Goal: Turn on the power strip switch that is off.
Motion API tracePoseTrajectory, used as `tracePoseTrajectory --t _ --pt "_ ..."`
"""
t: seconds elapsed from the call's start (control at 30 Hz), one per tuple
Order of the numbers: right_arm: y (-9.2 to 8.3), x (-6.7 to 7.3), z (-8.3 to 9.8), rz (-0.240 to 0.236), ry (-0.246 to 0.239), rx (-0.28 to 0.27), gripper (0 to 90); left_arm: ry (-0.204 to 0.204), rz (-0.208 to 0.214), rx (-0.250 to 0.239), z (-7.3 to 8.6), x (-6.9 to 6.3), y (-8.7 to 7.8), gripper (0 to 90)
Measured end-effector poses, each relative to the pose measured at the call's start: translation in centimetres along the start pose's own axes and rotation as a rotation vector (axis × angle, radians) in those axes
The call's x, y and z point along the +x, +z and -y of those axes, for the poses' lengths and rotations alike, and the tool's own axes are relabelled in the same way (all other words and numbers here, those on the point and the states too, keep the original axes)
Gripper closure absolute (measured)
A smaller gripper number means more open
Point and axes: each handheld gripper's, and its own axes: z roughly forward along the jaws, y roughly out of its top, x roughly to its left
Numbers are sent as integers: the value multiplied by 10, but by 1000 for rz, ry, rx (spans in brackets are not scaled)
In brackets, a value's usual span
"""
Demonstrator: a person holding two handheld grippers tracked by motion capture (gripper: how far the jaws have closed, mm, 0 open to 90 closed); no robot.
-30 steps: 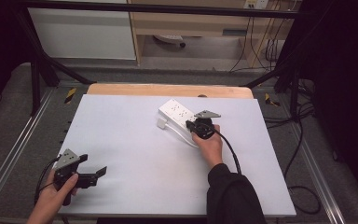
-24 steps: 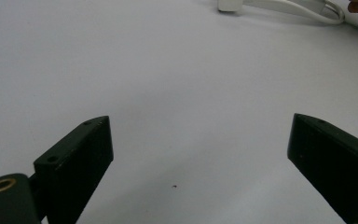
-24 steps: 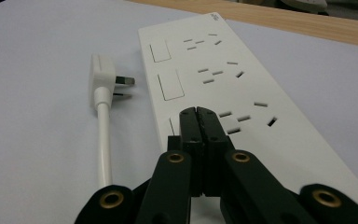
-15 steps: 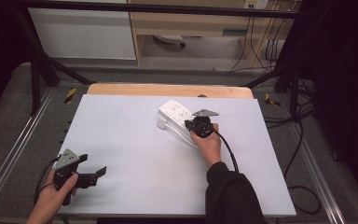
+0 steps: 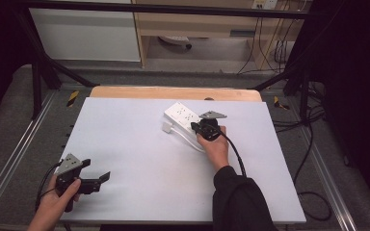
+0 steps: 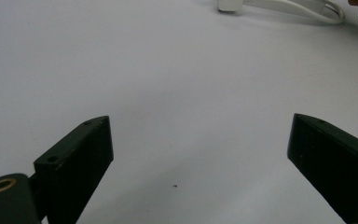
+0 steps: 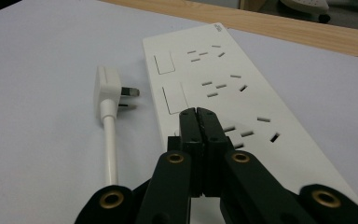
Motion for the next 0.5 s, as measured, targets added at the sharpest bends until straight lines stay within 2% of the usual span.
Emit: tracePoseTrajectory --t 0.5 --pt "-7 -4 -12 2 19 -15 874 -5 -1 3 1 1 0 69"
